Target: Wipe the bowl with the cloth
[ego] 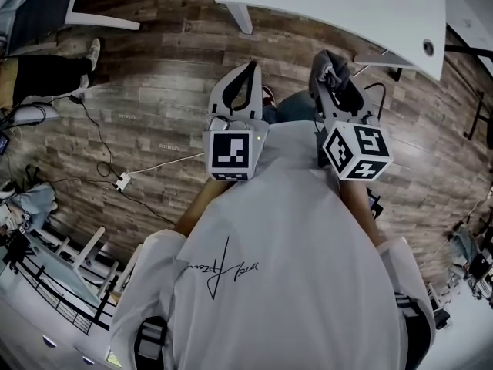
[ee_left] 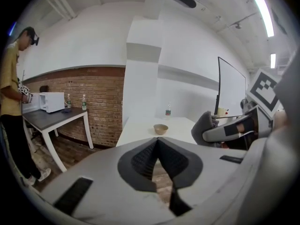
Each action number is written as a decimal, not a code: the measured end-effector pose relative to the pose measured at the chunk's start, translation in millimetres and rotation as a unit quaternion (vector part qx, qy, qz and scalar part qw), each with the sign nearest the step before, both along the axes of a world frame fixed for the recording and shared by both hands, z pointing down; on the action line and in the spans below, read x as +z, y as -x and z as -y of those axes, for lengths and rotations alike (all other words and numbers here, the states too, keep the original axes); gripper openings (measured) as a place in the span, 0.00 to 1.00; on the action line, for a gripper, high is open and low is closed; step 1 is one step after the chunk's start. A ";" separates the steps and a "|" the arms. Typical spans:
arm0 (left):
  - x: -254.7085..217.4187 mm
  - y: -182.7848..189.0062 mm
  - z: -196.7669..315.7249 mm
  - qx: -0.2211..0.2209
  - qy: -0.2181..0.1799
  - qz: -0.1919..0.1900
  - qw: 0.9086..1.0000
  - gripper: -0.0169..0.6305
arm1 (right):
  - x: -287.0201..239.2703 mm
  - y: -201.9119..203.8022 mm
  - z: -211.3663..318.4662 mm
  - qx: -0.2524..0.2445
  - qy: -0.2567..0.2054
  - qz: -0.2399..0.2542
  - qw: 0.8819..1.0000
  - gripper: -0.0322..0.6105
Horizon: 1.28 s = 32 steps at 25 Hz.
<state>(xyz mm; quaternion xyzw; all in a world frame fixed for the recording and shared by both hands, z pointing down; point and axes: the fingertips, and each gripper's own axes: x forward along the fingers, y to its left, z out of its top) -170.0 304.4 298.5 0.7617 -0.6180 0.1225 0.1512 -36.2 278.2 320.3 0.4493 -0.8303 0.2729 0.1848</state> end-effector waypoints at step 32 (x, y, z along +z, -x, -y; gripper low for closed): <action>5.6 -15.8 145.9 0.044 0.021 -0.060 0.997 0.01 | -8.2 -4.8 145.0 -0.010 -0.039 -0.032 0.999 0.33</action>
